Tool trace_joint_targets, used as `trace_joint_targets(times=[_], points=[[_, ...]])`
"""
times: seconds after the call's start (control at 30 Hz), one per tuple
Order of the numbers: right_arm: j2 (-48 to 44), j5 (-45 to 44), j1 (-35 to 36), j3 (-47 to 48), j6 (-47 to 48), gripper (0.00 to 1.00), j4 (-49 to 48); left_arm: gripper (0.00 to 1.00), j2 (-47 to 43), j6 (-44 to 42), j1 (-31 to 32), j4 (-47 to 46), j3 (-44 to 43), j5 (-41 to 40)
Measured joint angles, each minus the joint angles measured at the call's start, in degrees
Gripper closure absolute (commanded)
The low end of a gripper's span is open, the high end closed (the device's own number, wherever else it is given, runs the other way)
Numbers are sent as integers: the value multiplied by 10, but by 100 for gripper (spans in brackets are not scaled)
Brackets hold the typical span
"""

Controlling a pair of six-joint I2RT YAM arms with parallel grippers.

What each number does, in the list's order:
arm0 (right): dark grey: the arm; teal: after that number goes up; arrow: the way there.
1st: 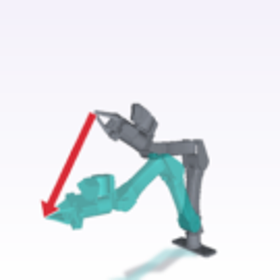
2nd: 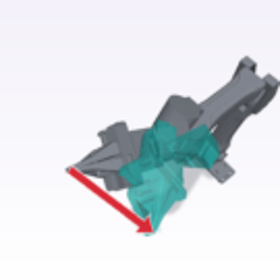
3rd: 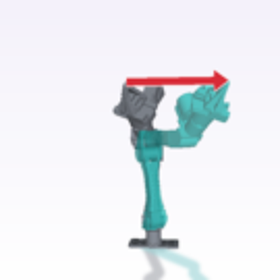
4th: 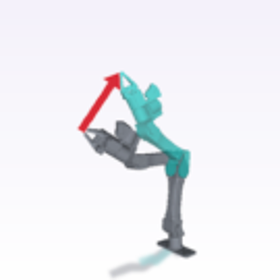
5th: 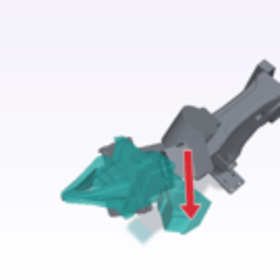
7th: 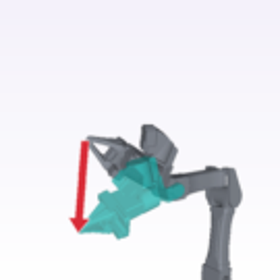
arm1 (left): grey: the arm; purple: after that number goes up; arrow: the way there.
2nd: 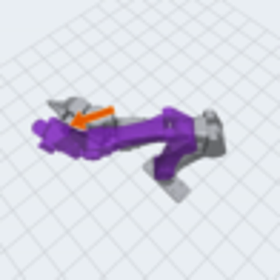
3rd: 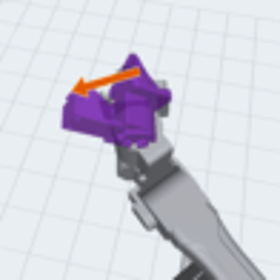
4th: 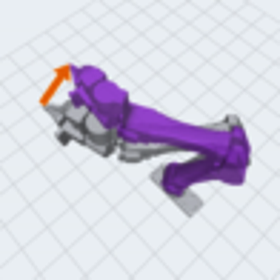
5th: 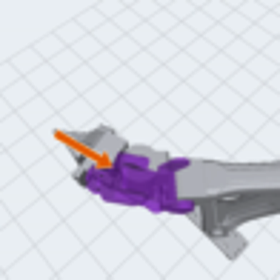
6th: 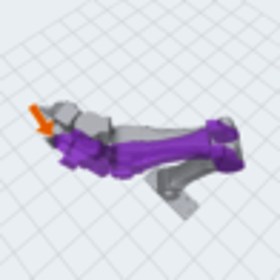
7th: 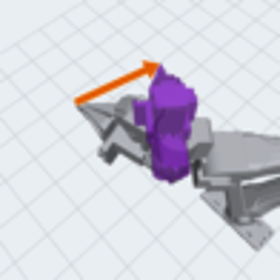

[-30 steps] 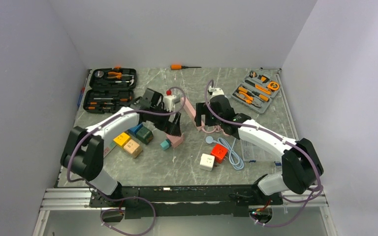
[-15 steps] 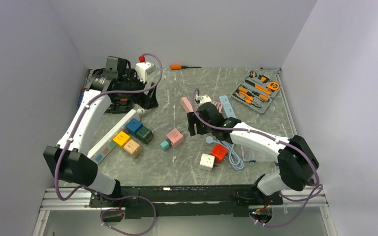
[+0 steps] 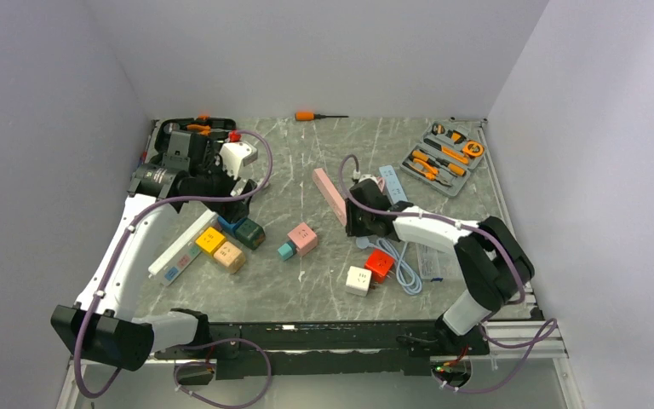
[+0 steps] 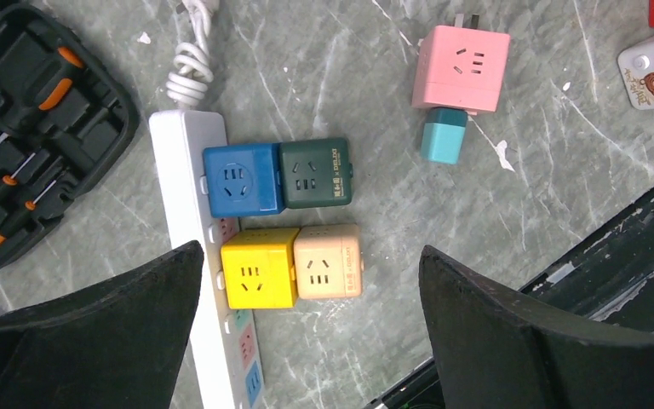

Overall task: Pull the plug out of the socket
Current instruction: Move the socket to the center of the board.

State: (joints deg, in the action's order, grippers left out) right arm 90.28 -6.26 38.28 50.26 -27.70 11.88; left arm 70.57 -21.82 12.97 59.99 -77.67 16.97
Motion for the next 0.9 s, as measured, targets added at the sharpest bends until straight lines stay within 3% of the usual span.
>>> trace_joint_targets(times=[0.3,0.47,0.77,0.9], points=[[107,35,-80,83,-10,84,-30,3,-7,1,0,-3,21,-14],[125,34,-119,91,-21,86,-26,3,-7,1,0,-6,33,-19],[63,-36,-149,25,-46,86,26,4,-7,1,0,-6,34,-16],[5,-59,-152,3,-54,80,63,4,-7,1,0,-6,34,-12]])
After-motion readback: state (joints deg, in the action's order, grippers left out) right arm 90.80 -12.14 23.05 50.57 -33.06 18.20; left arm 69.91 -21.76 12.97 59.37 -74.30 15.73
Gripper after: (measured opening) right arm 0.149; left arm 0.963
